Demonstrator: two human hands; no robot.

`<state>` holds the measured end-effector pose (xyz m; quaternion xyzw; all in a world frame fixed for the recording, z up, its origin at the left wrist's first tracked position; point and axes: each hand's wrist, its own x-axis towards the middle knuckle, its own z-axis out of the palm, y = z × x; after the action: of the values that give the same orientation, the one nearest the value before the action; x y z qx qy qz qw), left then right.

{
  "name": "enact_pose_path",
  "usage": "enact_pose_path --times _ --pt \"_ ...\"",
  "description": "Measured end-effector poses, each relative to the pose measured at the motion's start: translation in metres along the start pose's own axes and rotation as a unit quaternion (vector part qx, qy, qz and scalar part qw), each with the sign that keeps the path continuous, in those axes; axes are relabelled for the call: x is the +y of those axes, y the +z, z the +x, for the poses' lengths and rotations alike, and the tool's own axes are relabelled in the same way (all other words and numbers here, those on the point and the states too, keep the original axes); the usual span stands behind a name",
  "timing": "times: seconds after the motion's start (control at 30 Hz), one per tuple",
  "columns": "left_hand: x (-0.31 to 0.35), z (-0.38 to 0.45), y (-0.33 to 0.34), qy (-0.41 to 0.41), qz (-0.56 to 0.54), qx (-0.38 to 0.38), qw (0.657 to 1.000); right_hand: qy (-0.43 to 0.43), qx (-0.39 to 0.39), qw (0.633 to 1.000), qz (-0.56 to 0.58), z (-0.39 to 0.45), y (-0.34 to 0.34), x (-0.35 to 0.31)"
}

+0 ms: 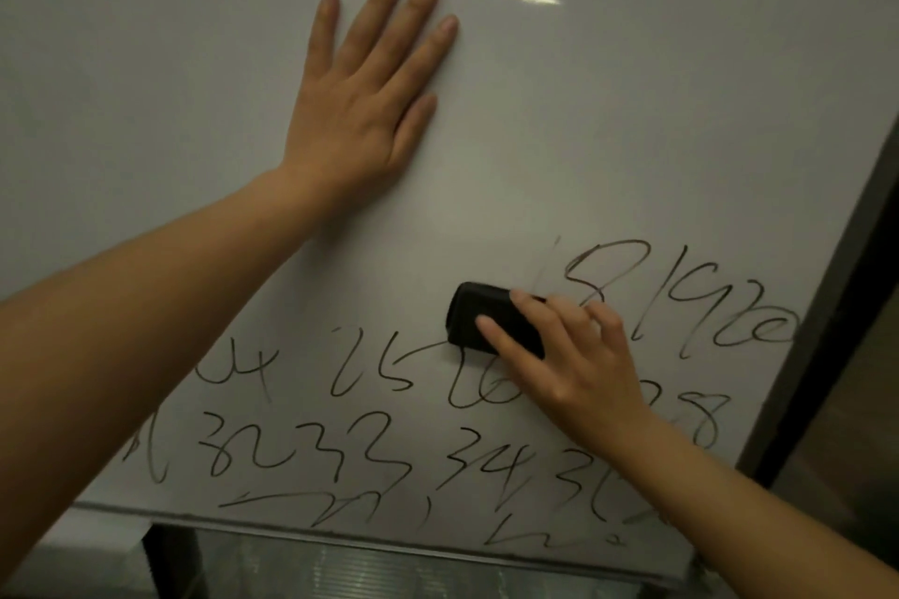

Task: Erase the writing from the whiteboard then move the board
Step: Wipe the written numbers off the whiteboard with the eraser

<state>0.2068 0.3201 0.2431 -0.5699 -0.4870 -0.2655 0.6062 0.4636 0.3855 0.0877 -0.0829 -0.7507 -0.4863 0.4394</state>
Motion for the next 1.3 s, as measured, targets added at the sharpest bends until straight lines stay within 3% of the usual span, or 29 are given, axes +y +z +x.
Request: enact_pose_path --times 0.1,0.23,0.37,0.47,0.63,0.83,1.07,1.2,1.3 --pt "-0.001 0.0 0.003 -0.001 -0.002 0.004 1.0 0.052 0.023 0.998 -0.034 0.013 -0.005 0.033" --pt "-0.003 0.0 0.005 -0.001 -0.004 0.006 1.0 0.196 0.045 0.977 -0.066 0.028 -0.014 0.077" --pt "-0.002 0.0 0.006 0.0 -0.007 0.009 1.0 0.278 0.062 0.956 -0.063 0.03 -0.011 0.073" --pt "-0.003 -0.001 0.007 -0.002 -0.004 0.01 1.0 0.249 0.052 0.967 -0.026 0.023 -0.005 0.048" --pt "-0.005 -0.001 0.009 0.002 -0.008 0.016 1.0 0.101 0.015 0.995 -0.012 -0.006 0.002 0.006" --pt "-0.002 0.0 0.011 0.002 -0.009 0.011 1.0 0.018 0.011 0.999 -0.043 -0.009 -0.001 0.032" --pt "-0.003 0.0 0.011 -0.002 -0.022 0.015 1.0 0.226 0.045 0.969 -0.088 0.017 -0.014 0.098" --pt "0.009 0.002 0.009 -0.021 -0.031 0.011 0.999 0.27 0.051 0.959 -0.069 0.02 -0.015 0.093" --pt "0.04 0.013 0.009 0.073 -0.025 0.026 0.997 0.272 0.044 0.96 -0.044 0.024 -0.019 0.091"
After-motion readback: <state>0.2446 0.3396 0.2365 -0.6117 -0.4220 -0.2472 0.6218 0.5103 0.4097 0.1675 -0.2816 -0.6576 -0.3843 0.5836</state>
